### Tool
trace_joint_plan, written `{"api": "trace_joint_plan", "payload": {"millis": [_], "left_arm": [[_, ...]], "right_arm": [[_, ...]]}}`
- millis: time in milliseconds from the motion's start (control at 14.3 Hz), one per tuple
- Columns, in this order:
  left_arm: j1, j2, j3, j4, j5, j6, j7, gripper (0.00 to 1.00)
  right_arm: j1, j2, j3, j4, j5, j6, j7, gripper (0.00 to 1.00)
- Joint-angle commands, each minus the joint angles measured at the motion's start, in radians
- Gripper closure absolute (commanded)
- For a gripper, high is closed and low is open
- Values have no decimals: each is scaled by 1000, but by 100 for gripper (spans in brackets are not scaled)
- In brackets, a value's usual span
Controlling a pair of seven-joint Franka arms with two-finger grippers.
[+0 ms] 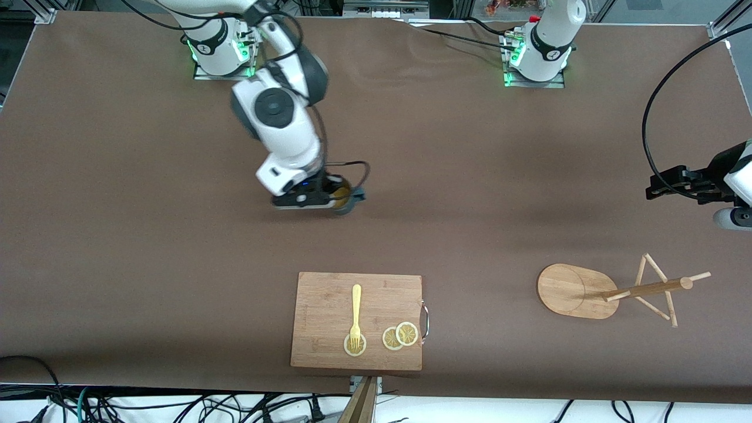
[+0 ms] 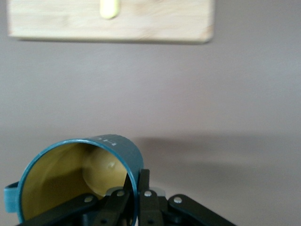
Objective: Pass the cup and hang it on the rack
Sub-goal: 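Carry the mug to mid-table with the right gripper while the left gripper approaches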
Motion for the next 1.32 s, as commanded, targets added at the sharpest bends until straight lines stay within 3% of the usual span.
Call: {"api": "trace_joint_plan", "payload": {"millis": [0, 209, 418, 767, 836, 906, 1115, 1255], "left_arm": [[-7, 18, -3, 40, -9, -13, -4, 0], [-26, 17, -8, 39, -8, -13, -5, 0], [-38, 15, -9, 37, -8, -24, -1, 0], [-60, 10, -11, 22, -44, -36, -2, 0], [-50, 9, -6, 11, -99, -38, 1, 0], [-55, -9, -5, -25, -115, -39, 2, 0], [-69, -121, -5, -224, -170, 0, 6, 0], [-72, -148, -8, -303, -219, 8, 33, 0]], "right_arm": [[95, 158, -17, 173, -92, -25, 137, 100], [183, 288, -31, 303, -174, -22, 310, 100], [212, 363, -34, 369, -179, 9, 349, 100], [226, 387, -34, 386, -177, 21, 352, 100], [224, 385, -34, 388, -176, 21, 349, 70], [226, 379, -34, 388, -177, 17, 348, 1], [220, 344, -34, 388, -170, 0, 328, 0], [202, 299, -32, 388, -165, -78, 314, 0]]}}
